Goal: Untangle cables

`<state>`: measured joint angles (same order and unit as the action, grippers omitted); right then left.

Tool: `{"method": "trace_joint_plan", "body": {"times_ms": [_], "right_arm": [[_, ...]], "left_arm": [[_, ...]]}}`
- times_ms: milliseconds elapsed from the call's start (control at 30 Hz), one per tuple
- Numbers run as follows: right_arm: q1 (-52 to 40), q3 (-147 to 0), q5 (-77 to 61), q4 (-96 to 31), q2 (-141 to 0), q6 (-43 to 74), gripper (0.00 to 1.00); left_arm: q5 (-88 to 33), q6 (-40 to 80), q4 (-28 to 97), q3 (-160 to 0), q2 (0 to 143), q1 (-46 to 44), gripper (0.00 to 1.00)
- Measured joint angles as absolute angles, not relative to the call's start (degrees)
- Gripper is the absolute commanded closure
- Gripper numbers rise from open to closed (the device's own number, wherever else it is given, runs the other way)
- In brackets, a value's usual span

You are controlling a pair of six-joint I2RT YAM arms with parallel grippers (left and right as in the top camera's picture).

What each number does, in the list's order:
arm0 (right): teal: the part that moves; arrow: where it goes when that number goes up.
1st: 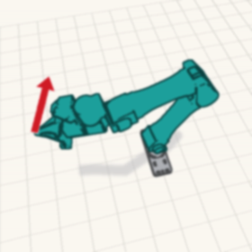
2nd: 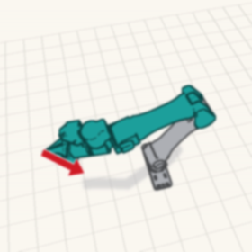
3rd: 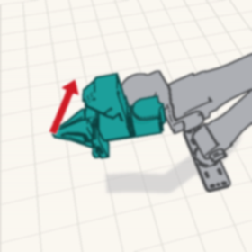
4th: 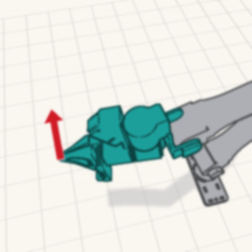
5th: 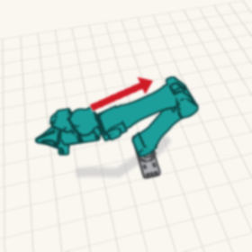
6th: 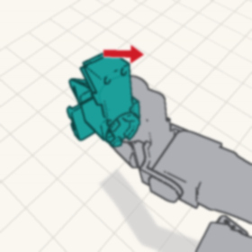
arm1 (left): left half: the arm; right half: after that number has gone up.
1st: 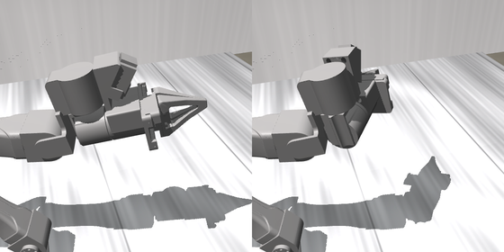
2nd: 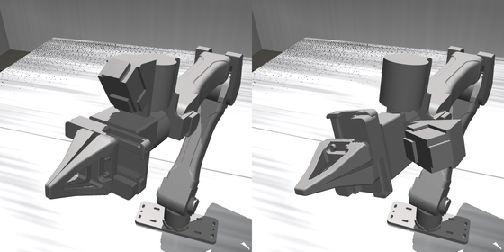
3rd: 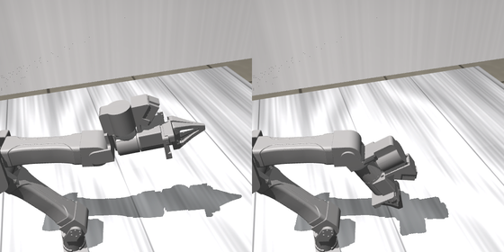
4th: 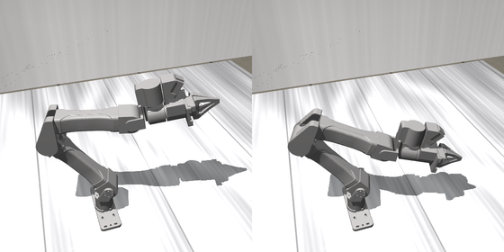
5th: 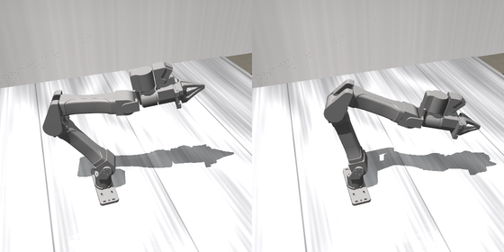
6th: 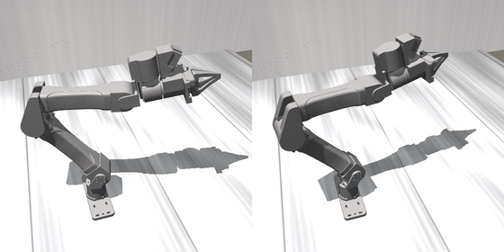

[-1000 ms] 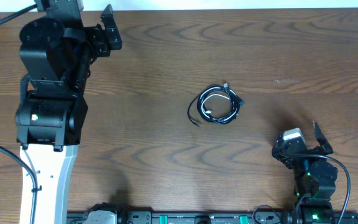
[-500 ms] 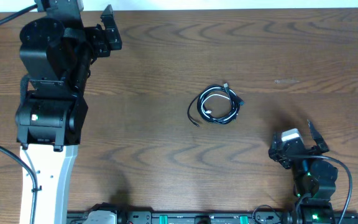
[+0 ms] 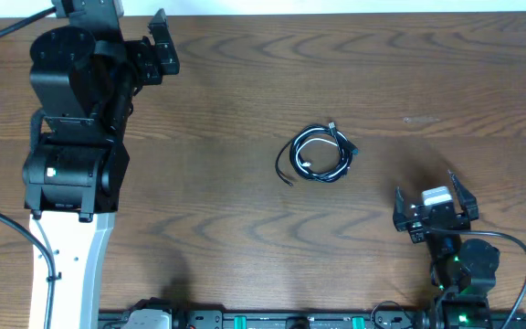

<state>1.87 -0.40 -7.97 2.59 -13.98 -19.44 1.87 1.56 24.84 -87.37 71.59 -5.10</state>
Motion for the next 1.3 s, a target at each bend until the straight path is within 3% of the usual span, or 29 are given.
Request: {"method": "trace_joint_plan", "body": {"times_ms": [333, 767, 1300], "right_arm": [[1.9, -10.0, -8.2, 3.8, -14.0, -11.0, 0.01], [1.9, -43.0, 0.3, -9.0, -16.3, -9.8, 0.01], [1.9, -75.0, 8.2, -20.3, -46.7, -9.2, 0.01]], "left_arm": [[1.8, 0.8, 25.9, -87.4, 71.6, -5.1, 0.01], [1.9, 0.0, 26.6, -87.4, 71.7, -5.1, 0.02], [1.9, 0.7, 26.4, -87.4, 71.7, -5.1, 0.02]]}}
